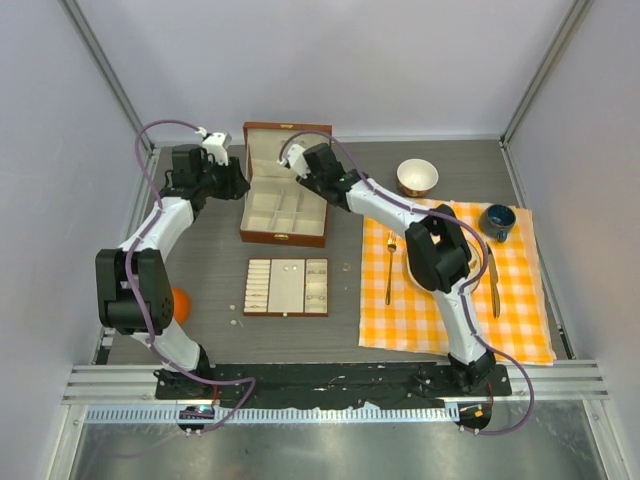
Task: Organize the mixed jewelry
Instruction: Place the jewelry in the jewelry box.
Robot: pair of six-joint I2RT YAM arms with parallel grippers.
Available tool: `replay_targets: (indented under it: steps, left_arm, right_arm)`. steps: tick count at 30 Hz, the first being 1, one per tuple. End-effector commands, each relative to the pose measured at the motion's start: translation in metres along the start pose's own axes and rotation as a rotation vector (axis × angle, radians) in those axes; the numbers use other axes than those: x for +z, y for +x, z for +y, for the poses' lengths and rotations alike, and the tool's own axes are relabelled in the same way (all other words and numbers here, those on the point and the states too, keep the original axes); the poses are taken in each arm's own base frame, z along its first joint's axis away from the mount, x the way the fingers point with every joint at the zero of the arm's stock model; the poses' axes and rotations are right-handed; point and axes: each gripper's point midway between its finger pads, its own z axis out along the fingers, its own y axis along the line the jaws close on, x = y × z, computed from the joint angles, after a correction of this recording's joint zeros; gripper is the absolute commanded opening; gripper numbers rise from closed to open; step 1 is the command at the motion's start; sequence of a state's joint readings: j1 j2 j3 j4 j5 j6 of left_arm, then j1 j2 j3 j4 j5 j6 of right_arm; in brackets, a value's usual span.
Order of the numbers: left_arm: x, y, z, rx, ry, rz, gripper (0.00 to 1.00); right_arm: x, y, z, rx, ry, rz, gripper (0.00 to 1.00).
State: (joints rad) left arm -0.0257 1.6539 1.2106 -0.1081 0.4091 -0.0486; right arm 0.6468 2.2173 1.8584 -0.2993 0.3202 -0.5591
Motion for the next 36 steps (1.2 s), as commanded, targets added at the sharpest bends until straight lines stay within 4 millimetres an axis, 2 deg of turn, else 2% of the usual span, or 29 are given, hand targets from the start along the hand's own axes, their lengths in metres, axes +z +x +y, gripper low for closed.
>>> replay_targets:
  steps: [1, 3, 7, 18, 24, 29, 30, 36]
  left_arm:
    - [-0.006, -0.026, -0.006, 0.021, 0.025, -0.066, 0.49]
    - [-0.007, -0.027, -0.006, 0.024, 0.023, -0.066, 0.49]
    - [-0.008, -0.028, -0.005, 0.033, 0.015, -0.067, 0.49]
    - [0.001, -0.029, 0.001, 0.037, 0.012, -0.061, 0.49]
    - [0.012, -0.034, -0.007, 0.029, 0.083, -0.067, 0.49]
    - [0.02, -0.015, -0.012, 0.017, 0.112, -0.026, 0.49]
    - [0.021, -0.004, -0.013, 0.012, 0.115, -0.006, 0.49]
    - [0.017, 0.025, -0.026, 0.028, 0.129, 0.042, 0.49]
  right_arm:
    - [-0.035, -0.065, -0.02, -0.096, 0.079, -0.148, 0.45]
    - [-0.037, -0.077, -0.023, -0.105, 0.093, -0.169, 0.45]
    - [-0.029, -0.084, -0.026, -0.152, 0.12, -0.161, 0.44]
    - [-0.004, -0.084, -0.021, -0.236, 0.148, -0.13, 0.44]
    - [0.003, -0.086, -0.021, -0.256, 0.159, -0.131, 0.44]
    - [0.008, -0.084, -0.019, -0.276, 0.16, -0.124, 0.44]
    - [0.009, -0.083, -0.018, -0.282, 0.161, -0.124, 0.44]
    - [0.014, -0.082, -0.018, -0.294, 0.168, -0.116, 0.44]
